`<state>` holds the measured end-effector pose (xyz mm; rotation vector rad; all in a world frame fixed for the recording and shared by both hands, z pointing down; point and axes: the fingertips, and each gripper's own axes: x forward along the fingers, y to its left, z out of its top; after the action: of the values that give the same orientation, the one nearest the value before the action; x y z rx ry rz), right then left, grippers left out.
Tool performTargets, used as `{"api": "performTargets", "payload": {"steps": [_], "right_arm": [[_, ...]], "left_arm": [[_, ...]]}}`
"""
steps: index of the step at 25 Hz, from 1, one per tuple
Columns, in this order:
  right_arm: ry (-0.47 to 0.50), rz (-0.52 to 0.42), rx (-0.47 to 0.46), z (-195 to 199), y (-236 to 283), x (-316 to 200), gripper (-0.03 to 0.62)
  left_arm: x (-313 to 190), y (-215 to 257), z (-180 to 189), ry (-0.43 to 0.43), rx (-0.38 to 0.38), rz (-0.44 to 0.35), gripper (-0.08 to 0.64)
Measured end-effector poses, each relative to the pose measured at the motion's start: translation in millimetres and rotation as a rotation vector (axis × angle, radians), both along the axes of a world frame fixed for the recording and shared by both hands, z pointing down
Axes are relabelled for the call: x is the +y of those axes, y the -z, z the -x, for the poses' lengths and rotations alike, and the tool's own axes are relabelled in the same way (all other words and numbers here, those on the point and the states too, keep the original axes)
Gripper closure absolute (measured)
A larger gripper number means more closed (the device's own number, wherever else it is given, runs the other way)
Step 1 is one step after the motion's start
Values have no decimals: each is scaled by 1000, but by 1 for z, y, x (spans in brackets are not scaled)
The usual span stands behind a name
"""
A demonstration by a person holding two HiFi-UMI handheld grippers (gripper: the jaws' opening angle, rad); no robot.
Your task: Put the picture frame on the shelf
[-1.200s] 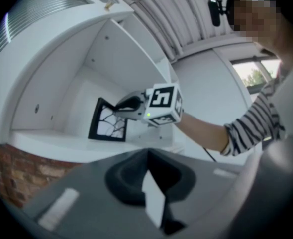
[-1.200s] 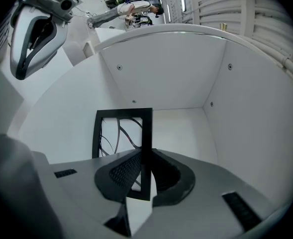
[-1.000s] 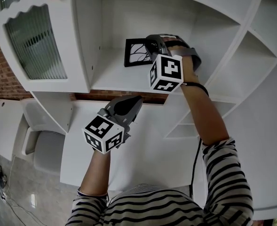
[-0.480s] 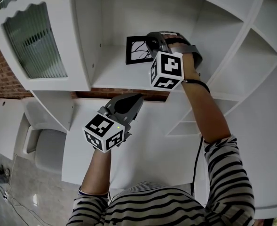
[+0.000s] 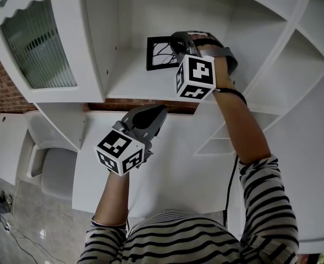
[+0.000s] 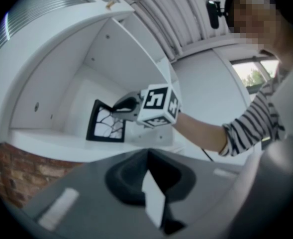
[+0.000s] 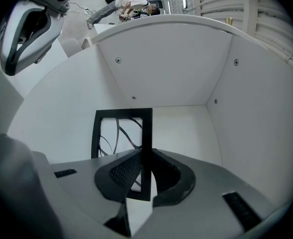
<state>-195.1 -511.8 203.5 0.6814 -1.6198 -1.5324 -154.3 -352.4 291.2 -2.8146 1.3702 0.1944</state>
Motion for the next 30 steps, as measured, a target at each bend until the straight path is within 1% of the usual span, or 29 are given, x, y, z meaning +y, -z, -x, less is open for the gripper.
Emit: {"api": "performTargets", "payload": {"steps": [20, 30], "right_arm": [[17, 7, -21, 1, 2, 1, 531], [28, 11, -25, 0, 3, 5, 515]], "left_arm": [[2, 0, 1, 6, -5, 3, 553], [2, -1, -2, 3, -8, 9, 553]]}}
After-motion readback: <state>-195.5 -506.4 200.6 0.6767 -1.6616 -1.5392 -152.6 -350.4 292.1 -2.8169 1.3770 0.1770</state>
